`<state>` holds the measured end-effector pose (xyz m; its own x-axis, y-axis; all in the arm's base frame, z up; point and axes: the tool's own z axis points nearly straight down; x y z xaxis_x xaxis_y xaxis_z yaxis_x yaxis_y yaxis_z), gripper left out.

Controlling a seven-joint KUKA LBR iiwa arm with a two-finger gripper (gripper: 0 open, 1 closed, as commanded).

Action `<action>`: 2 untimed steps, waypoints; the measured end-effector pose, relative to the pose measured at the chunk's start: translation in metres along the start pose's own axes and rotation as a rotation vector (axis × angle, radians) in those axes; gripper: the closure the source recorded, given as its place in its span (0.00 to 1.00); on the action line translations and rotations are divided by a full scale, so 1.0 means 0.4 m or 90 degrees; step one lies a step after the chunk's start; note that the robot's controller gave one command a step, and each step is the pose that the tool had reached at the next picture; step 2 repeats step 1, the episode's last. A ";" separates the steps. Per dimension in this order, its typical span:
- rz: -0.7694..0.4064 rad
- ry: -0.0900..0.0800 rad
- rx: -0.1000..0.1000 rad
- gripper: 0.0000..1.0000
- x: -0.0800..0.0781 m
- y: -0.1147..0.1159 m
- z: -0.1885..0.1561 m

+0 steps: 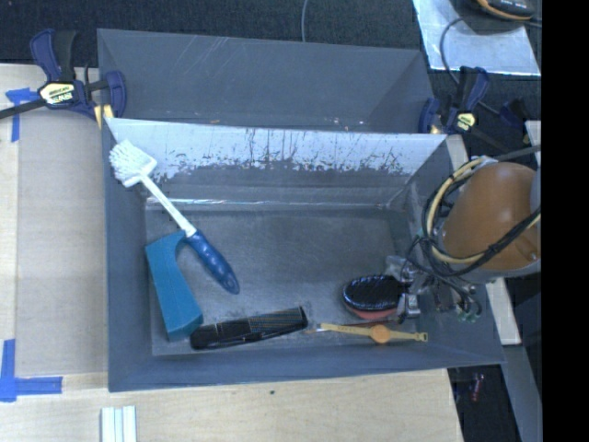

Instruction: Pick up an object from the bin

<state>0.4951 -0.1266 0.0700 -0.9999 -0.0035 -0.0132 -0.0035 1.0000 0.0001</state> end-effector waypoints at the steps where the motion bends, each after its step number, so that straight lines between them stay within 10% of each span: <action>1: -0.019 -0.002 0.000 1.00 -0.024 -0.008 -0.357; 2: -0.019 -0.002 0.000 1.00 -0.024 -0.008 -0.357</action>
Offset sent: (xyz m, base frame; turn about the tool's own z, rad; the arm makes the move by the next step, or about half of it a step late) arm 0.0000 0.0000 0.0000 0.0000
